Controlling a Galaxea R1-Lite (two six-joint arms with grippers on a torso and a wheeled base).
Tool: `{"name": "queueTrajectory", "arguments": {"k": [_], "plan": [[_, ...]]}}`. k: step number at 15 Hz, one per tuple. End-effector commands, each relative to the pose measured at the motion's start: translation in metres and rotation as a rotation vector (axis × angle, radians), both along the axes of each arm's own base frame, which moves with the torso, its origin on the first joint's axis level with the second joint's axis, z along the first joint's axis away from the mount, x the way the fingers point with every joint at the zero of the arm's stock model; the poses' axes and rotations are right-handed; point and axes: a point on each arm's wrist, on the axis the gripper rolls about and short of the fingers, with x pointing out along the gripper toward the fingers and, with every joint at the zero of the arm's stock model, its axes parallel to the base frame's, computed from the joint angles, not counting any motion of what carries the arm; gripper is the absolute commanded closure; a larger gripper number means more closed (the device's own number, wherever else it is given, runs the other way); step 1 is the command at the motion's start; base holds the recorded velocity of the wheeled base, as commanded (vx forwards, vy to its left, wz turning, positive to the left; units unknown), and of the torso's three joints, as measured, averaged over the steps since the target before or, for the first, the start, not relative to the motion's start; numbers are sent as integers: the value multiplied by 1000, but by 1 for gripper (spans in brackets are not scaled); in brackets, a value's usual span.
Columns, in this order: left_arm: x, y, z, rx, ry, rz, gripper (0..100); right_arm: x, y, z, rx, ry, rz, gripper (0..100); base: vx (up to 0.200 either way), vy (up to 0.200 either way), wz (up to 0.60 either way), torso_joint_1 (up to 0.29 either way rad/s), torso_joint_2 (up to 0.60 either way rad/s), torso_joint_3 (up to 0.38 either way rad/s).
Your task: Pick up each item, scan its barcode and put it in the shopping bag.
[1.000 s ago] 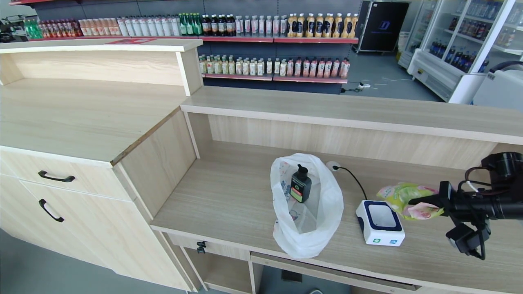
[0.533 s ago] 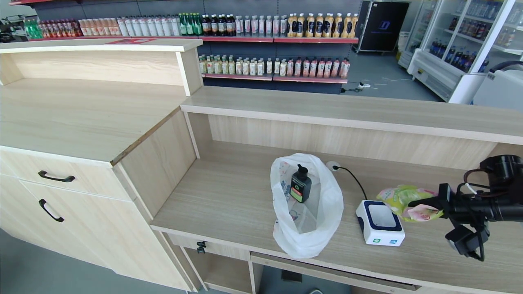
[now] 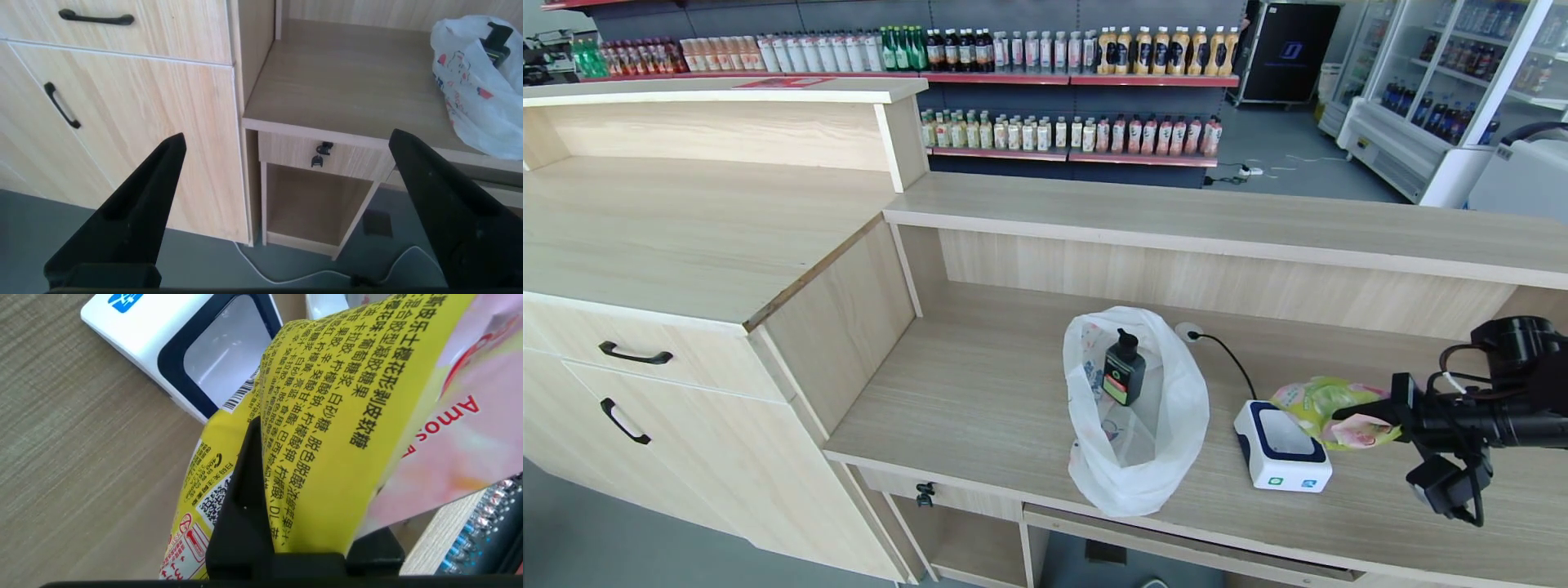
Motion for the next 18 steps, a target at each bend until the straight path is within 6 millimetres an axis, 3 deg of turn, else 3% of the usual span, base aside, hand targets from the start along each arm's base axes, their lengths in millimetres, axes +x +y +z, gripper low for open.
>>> {"name": "queueTrajectory", "arguments": {"k": [1,18], "plan": [[0,0,0,0,-1,0,0,2,0,-3,-17,-12,21,100,0,0,0,0,0,0],[0,0,0,-1,-1,0,0,27,12,-15,-16,-31,75,100,0,0,0,0,0,0]]}}
